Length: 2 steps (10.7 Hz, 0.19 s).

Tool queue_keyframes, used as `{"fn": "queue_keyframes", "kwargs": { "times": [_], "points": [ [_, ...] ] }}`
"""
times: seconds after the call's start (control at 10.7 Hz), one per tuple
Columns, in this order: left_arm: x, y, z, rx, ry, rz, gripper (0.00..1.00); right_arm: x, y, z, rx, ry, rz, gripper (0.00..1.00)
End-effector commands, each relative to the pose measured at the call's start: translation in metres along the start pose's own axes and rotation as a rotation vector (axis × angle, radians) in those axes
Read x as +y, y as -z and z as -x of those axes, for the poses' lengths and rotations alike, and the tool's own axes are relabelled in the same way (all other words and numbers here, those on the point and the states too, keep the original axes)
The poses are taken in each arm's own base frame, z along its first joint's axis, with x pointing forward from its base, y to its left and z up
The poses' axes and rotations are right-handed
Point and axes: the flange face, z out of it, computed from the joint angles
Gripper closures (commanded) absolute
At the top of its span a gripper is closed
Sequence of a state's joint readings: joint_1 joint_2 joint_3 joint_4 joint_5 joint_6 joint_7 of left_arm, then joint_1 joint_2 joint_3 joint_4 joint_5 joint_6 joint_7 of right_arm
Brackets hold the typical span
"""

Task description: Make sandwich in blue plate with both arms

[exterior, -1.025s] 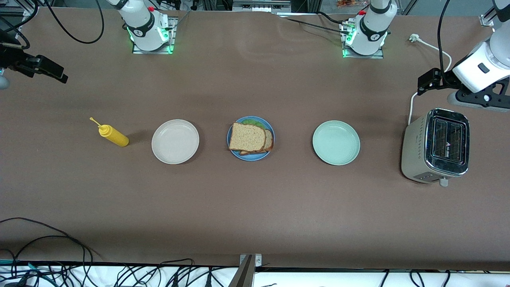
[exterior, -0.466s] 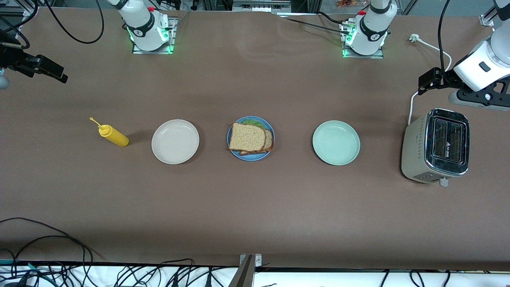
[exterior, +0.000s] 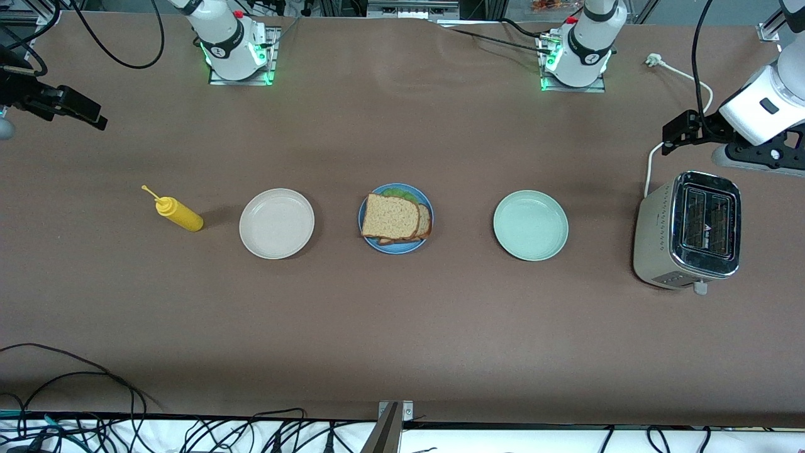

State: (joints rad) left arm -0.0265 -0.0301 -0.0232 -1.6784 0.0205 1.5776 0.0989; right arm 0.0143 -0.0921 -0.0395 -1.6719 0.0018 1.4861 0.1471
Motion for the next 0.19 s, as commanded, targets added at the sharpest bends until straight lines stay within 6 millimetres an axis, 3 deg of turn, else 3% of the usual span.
{"fn": "queue_keyframes", "kwargs": {
  "times": [0.0, 0.09],
  "points": [
    [-0.003, 0.0011, 0.0052, 0.019, -0.012, 0.006, 0.0, 0.0008, 0.0092, 0.0043, 0.0, 0.012, 0.003, 0.0],
    [-0.0022, 0.0012, 0.0051, 0.02, -0.012, 0.014, 0.0, -0.0001, 0.0092, 0.0044, 0.001, 0.011, 0.003, 0.0]
  ]
}}
